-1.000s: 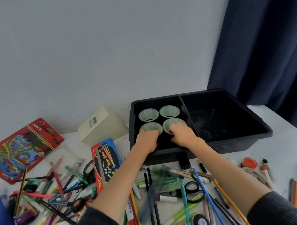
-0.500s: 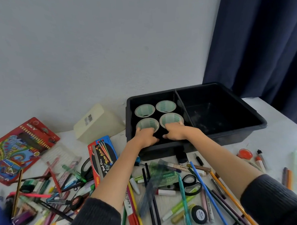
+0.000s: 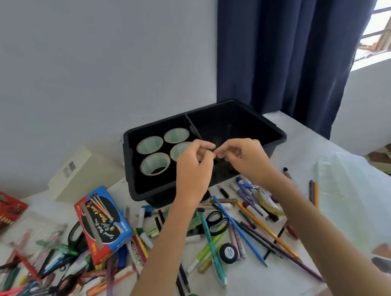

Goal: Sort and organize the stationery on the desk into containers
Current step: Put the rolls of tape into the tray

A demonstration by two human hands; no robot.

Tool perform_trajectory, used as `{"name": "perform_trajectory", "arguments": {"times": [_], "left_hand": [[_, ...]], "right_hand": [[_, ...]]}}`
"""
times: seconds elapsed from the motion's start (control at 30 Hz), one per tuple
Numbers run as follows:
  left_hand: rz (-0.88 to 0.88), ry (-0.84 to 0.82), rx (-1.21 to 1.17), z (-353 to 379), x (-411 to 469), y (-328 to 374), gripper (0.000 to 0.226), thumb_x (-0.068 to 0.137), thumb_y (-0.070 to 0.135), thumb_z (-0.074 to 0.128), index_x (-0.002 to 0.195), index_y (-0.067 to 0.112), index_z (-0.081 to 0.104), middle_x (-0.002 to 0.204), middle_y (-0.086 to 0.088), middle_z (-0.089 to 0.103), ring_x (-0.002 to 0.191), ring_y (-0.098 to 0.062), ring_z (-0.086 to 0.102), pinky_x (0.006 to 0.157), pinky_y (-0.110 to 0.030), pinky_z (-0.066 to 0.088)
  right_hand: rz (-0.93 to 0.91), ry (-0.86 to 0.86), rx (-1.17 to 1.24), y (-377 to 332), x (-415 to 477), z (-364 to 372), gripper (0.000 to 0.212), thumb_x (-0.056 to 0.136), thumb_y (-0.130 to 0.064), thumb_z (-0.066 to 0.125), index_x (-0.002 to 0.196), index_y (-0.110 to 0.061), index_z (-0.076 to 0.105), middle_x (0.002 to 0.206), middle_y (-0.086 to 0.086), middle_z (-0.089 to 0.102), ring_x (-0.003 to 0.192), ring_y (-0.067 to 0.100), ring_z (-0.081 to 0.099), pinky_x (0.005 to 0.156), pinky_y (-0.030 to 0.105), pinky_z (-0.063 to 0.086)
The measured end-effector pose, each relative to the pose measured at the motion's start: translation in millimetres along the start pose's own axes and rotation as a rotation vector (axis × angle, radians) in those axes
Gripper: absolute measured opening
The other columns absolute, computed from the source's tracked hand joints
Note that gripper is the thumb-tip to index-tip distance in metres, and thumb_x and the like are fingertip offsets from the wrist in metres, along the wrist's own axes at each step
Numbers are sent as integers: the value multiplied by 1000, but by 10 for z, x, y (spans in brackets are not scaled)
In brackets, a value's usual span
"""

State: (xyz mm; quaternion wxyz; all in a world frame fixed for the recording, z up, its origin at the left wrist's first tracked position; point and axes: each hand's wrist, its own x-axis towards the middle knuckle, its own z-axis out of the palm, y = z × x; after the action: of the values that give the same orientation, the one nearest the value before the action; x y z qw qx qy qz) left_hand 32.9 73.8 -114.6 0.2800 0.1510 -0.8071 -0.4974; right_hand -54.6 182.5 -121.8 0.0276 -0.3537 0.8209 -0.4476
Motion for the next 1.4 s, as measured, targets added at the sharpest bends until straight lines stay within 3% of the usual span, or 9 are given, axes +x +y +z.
{"name": "perform_trajectory", "arguments": {"times": [0.23, 0.37, 0.5, 0.67, 0.8, 1.07, 1.23, 1.3, 1.4], "left_hand": [[-108, -241, -96, 490, -330, -8, 16, 91, 8, 49, 93, 15, 64, 81, -3, 69, 77, -11, 65, 68, -16, 51], [-135, -291, -80, 621, -415, -24, 19, 91, 5, 47, 93, 14, 63, 82, -1, 68, 76, -12, 64, 65, -15, 50], [-138, -283, -80, 628, -440, -49, 20, 91, 5, 46, 91, 14, 64, 82, -1, 69, 79, -8, 65, 65, -12, 49], [-156, -183, -111, 496, -417, -49, 21, 90, 5, 48, 85, 14, 66, 76, 0, 70, 75, -14, 65, 70, -26, 52], [-123, -27, -138, 279, -363, -44, 22, 89, 3, 49, 82, 14, 67, 76, -1, 68, 75, -14, 64, 71, -27, 53], [-45, 383, -108, -300, -210, -172, 23, 88, 0, 49, 84, 16, 67, 80, 2, 68, 76, -9, 62, 70, -16, 49], [-95, 493, -81, -639, -116, -331, 20, 90, 5, 50, 89, 17, 66, 85, 7, 66, 78, 0, 59, 68, -7, 43], [-125, 514, -51, -722, -88, -396, 20, 91, 7, 48, 94, 16, 66, 88, 7, 65, 78, 2, 57, 67, -6, 41], [-199, 422, 33, -797, -25, -528, 23, 95, 11, 45, 111, 16, 61, 104, 5, 61, 88, 0, 53, 71, -7, 39]], "right_hand": [[376, 41, -367, 561, -556, -208, 16, 89, -21, 56, 101, -20, 67, 94, -1, 66, 81, 13, 59, 68, 23, 48], [384, -80, -529, 665, -847, -140, 25, 88, -42, 58, 85, -18, 67, 82, -3, 63, 74, 13, 59, 68, 27, 53], [381, -102, -589, 690, -931, -73, 20, 88, -34, 59, 78, -18, 66, 91, -2, 60, 77, 13, 55, 75, 30, 52], [381, -28, -479, 529, -882, -92, 22, 87, -36, 60, 74, -20, 55, 71, -4, 55, 65, 12, 52, 53, 20, 40], [219, 18, -333, 161, -737, -165, 19, 84, -34, 64, 97, -20, 62, 86, -6, 58, 76, 9, 52, 69, 29, 49], [-129, 2, -52, -475, -219, 30, 27, 95, -28, 52, 118, -19, 62, 104, -8, 62, 92, 4, 54, 74, 10, 41], [-230, 3, 149, -563, 146, 361, 24, 95, -12, 54, 116, -12, 64, 102, -9, 63, 87, -9, 55, 78, 1, 39], [-234, -27, 122, -488, 282, 540, 24, 95, -10, 53, 115, -12, 65, 105, -4, 64, 89, -5, 56, 81, 6, 40], [-180, -110, -19, -298, 481, 818, 25, 96, -14, 51, 115, -15, 66, 110, 8, 63, 101, 19, 55, 89, 32, 46]]}}
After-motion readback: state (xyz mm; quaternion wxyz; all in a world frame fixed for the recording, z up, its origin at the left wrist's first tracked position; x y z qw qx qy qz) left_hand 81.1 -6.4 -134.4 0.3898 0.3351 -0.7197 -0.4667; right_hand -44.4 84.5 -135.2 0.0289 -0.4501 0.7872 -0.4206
